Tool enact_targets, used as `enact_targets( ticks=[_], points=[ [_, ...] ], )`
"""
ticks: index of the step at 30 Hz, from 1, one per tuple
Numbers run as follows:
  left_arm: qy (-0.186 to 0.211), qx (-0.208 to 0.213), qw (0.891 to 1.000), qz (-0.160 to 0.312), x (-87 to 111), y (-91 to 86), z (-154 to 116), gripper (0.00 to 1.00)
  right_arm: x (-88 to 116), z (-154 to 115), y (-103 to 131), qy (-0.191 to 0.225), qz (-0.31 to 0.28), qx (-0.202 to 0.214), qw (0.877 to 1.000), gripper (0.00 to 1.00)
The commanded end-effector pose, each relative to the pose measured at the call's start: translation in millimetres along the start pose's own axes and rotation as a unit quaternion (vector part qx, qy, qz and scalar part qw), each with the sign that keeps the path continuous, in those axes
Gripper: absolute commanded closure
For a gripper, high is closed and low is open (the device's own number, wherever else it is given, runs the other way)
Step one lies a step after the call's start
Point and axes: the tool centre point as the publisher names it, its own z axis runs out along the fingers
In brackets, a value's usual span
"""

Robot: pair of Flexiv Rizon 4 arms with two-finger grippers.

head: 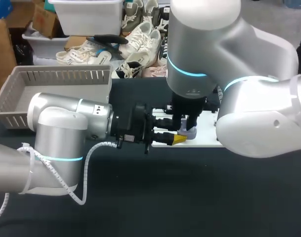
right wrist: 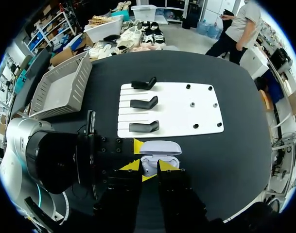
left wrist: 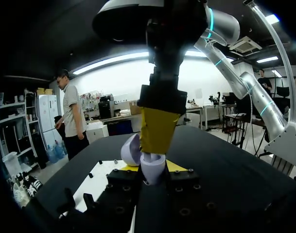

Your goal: Pick up each earbud case from the left stands, insert the matching earbuds, close the lid, and place the case in the box.

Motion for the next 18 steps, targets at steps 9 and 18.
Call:
enact_targets(
  ticks=[9,18],
  points=[
    [-0.001,-0.003,1.0,0.001,-1.1,-0.8,-0.7,1.0,-1.9,0.2,2.7,-0.004,-0.007,0.018,1.0,0.73],
    [-0.001,-0.003,1.0,0.001,-1.1,-0.8,-0.7,1.0,0.7,-13.1,5.0,-0.016,-0.013,0.024,1.0,0.64]
  ],
)
